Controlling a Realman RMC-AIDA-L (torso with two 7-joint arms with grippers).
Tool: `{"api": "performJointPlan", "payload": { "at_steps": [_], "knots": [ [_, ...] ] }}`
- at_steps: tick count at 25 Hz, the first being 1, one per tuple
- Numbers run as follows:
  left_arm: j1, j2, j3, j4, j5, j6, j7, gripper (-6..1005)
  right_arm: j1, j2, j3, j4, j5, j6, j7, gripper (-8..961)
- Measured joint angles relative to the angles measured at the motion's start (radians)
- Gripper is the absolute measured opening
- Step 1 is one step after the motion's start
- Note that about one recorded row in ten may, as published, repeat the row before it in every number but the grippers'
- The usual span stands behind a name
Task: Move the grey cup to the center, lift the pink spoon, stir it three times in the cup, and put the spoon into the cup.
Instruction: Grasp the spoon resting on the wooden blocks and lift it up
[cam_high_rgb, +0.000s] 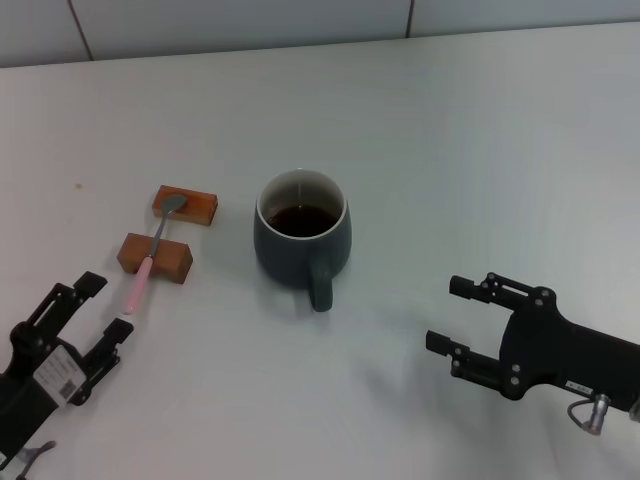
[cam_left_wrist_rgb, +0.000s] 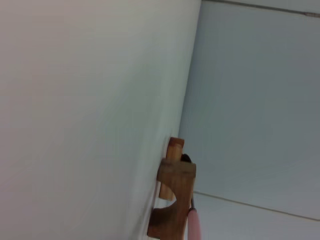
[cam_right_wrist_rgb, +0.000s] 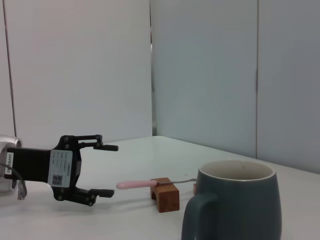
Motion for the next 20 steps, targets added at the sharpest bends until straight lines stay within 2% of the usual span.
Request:
{"api": "performJointPlan", "payload": {
  "at_steps": [20],
  "knots": [
    [-0.085, -0.005, -0.018, -0.053, -0.007, -0.069, 0.012, 799, 0.017, -0.001, 0.008, -0.013, 0.0, 0.003, 0.011, 685]
  ]
}}
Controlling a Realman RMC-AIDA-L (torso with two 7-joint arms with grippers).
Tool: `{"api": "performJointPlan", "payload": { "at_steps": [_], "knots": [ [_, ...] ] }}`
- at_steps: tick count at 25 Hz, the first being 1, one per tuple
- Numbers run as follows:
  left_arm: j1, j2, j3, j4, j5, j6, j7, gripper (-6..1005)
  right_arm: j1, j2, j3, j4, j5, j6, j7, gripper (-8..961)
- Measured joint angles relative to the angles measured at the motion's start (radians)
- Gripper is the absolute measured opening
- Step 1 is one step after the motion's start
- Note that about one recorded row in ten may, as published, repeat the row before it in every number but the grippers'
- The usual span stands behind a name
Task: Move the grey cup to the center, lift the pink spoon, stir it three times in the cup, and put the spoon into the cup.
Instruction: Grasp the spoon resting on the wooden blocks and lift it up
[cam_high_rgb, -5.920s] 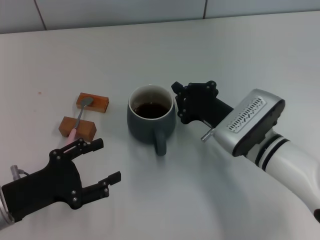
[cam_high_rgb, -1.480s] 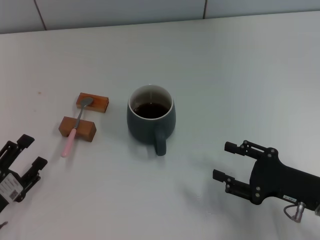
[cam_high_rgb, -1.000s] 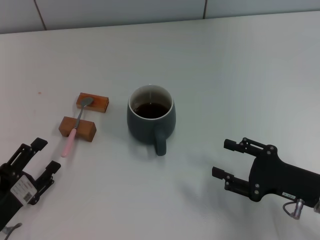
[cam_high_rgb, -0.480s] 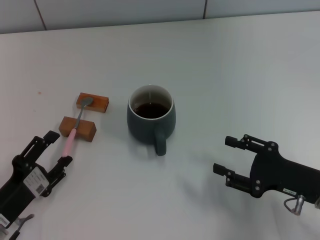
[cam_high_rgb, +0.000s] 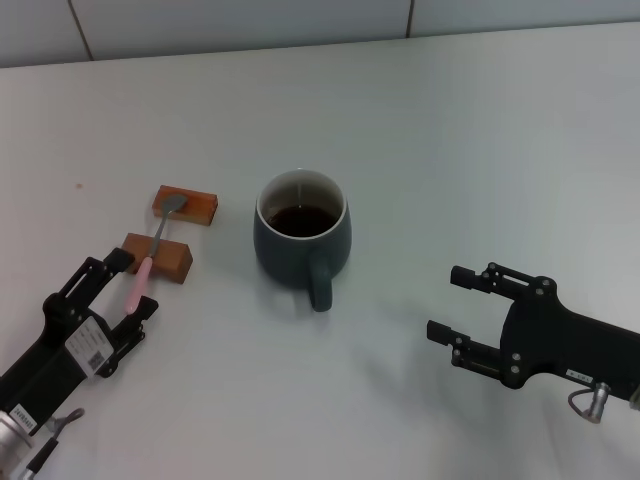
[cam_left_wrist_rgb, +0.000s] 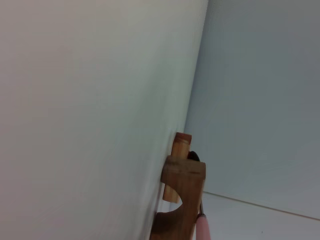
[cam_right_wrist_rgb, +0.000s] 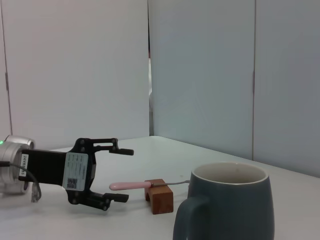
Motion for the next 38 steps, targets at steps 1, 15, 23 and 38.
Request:
{"api": "performJointPlan", "payload": {
  "at_steps": [1, 15, 23, 38],
  "knots": [
    [0.0, 0.0, 0.0, 0.0, 0.0, 0.0, 0.0, 799, 0.0, 0.0, 0.0, 0.0, 0.0, 0.0, 0.0, 685],
    [-0.033, -0.001, -0.033, -0.026, -0.002, -0.035, 0.014, 799, 0.017, 0.0, 0.0, -0.013, 0.001, -0.004, 0.023, 685],
    [-0.047, -0.001, -0.036, -0.028, 0.004, -0.049, 0.02, 797, 0.022, 0.0, -0.001, -0.014, 0.002, -0.004, 0.023, 685],
    [-0.048, 0.0, -0.036, -0.027, 0.004, -0.066, 0.022, 415, 0.026, 0.0, 0.002, -0.013, 0.001, -0.009, 0.024, 685]
  ]
}}
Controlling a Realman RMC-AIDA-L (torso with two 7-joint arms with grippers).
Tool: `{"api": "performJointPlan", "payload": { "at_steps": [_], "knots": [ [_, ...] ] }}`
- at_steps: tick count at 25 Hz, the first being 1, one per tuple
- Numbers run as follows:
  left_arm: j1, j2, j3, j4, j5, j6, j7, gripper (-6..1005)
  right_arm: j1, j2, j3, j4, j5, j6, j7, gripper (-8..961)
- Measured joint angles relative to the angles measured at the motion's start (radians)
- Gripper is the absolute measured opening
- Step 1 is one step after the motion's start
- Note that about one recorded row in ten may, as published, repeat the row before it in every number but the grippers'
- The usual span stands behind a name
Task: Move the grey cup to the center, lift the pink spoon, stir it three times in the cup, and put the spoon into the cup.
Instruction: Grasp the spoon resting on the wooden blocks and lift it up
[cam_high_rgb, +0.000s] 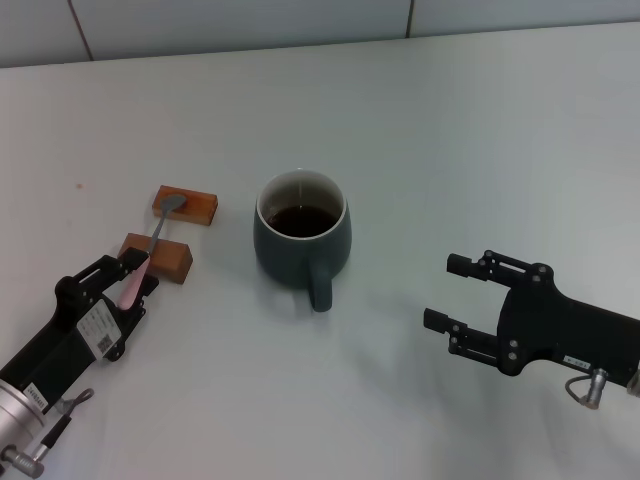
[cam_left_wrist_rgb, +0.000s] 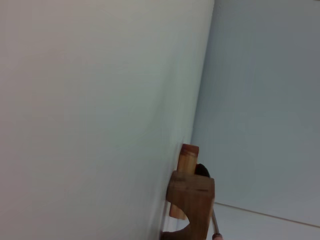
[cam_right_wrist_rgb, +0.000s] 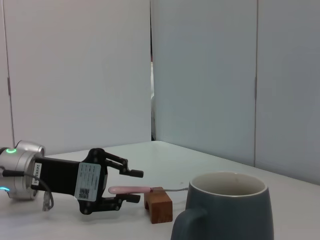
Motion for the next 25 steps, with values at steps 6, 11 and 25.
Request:
{"api": "performJointPlan", "payload": {
  "at_steps": [6, 11, 25],
  "knots": [
    [-0.001, 0.0, 0.005, 0.0, 0.0, -0.012, -0.006, 386, 0.0, 0.0, 0.0, 0.0, 0.0, 0.0, 0.0, 684],
    [-0.002, 0.0, 0.006, 0.0, 0.001, -0.017, -0.005, 390, 0.0, 0.0, 0.0, 0.0, 0.0, 0.0, 0.0, 684],
    [-0.001, 0.002, 0.008, 0.009, 0.002, -0.051, 0.045, 212, 0.001, 0.0, -0.007, 0.003, 0.0, 0.0, 0.0, 684]
  ]
}}
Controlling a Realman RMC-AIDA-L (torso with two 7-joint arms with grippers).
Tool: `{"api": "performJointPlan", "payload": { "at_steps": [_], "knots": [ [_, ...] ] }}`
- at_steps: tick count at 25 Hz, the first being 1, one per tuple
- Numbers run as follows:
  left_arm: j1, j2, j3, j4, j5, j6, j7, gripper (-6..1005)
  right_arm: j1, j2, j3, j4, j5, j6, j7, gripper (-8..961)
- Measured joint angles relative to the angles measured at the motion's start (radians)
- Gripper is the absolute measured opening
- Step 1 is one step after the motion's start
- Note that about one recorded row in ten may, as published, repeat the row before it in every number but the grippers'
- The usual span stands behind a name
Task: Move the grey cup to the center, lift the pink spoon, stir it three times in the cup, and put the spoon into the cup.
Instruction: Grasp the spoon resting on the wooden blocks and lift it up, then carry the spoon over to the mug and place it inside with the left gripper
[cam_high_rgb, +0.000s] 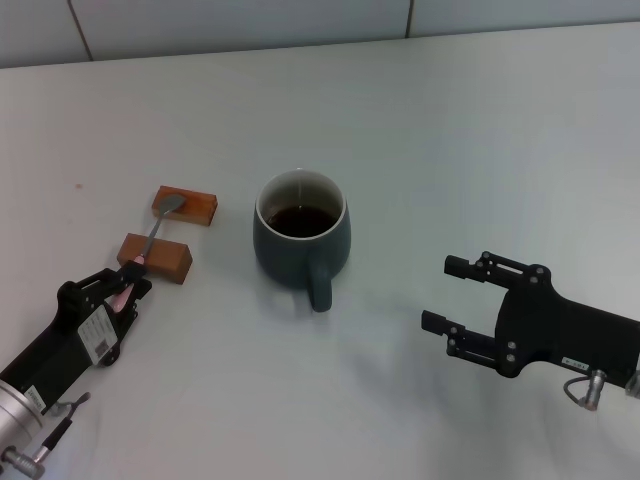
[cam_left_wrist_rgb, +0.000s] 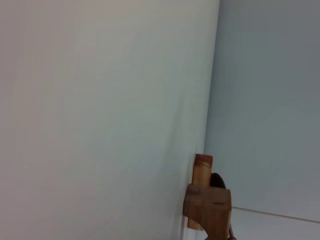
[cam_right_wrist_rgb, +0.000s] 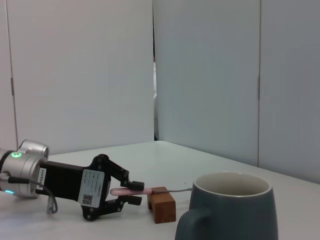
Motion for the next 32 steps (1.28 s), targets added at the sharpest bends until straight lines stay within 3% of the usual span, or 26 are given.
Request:
{"api": "performJointPlan", "payload": {
  "at_steps": [13, 28, 30, 31, 32],
  "knots": [
    [0.003, 0.002, -0.006, 0.038, -0.001, 0.036, 0.157, 167, 0.004, 0.002, -0.003, 0.005, -0.004, 0.0, 0.0, 684],
    [-0.052, 0.002, 0.005, 0.156, 0.002, 0.274, 0.413, 131, 0.006, 0.005, -0.004, 0.013, -0.006, 0.005, 0.0, 684],
    [-0.067, 0.003, 0.011, 0.189, 0.003, 0.325, 0.443, 131, 0.005, 0.005, -0.003, 0.016, -0.004, 0.006, 0.0, 684],
    [-0.097, 0.003, 0.052, 0.32, 0.003, 0.451, 0.496, 131, 0.004, 0.005, -0.002, 0.017, -0.003, 0.007, 0.0, 684],
    [-0.108, 0.004, 0.086, 0.398, 0.004, 0.479, 0.503, 131, 0.001, 0.005, 0.001, 0.017, -0.001, 0.01, 0.0, 685]
  ]
}}
